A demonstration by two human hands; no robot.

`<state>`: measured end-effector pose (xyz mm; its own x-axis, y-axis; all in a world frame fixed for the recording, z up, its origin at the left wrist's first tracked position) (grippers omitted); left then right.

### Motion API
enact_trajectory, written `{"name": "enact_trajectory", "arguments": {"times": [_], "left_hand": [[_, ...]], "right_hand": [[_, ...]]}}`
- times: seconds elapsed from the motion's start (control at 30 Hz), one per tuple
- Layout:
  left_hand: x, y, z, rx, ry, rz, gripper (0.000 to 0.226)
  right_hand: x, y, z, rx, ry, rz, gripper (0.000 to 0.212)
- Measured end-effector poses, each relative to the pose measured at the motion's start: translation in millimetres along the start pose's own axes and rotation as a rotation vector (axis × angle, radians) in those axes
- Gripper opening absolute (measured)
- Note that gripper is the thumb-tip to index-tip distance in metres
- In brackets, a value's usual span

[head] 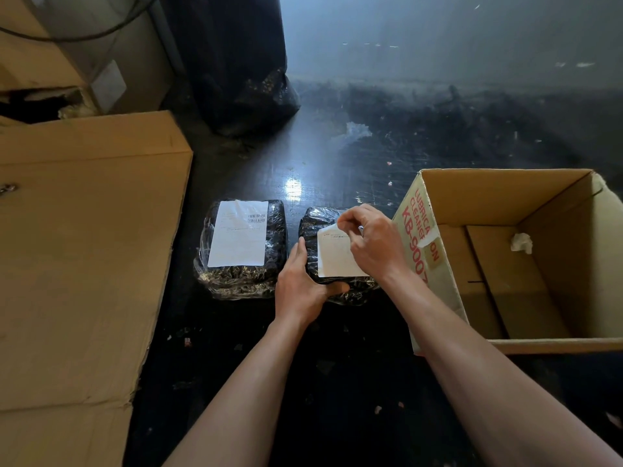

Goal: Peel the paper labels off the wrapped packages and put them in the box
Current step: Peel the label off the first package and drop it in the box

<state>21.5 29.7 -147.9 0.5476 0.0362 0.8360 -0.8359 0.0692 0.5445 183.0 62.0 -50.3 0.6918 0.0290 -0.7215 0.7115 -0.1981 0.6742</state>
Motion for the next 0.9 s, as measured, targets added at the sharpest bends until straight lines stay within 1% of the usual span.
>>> {"name": "enact_trajectory", "arguments": {"times": [0.27,0.47,0.8,0.9], "left_hand": [[-2,0,0,0.009,0.006,0.004,0.136],[0,1,2,0.011,-0.003,0.005,0.134],[-2,0,1,0.002,0.005,-0.014,0.136],[-4,-1,1,-0.004,0.022,-0.02,0.139]], "right_hand": [[-3,9,3,0.009,0.006,-0.029,0.018],[-8,9,5,0.019,0.012,-0.041,0.014],[-22,6,5,0.028,0.03,0.007,0.012],[-23,7,8,0.013,0.062,0.029,0.007]]}}
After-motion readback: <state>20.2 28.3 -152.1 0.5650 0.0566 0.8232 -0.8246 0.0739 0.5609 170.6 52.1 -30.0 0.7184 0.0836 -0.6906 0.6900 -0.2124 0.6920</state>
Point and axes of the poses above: each hand's wrist, its own z-axis away from the middle knuckle, its own y-axis out of the back of the hand, x = y × z, the point moved 10 cm from there along -z, towards the middle knuckle, and after that the axes turned 3 degrees about -y, right-handed, at the moved point
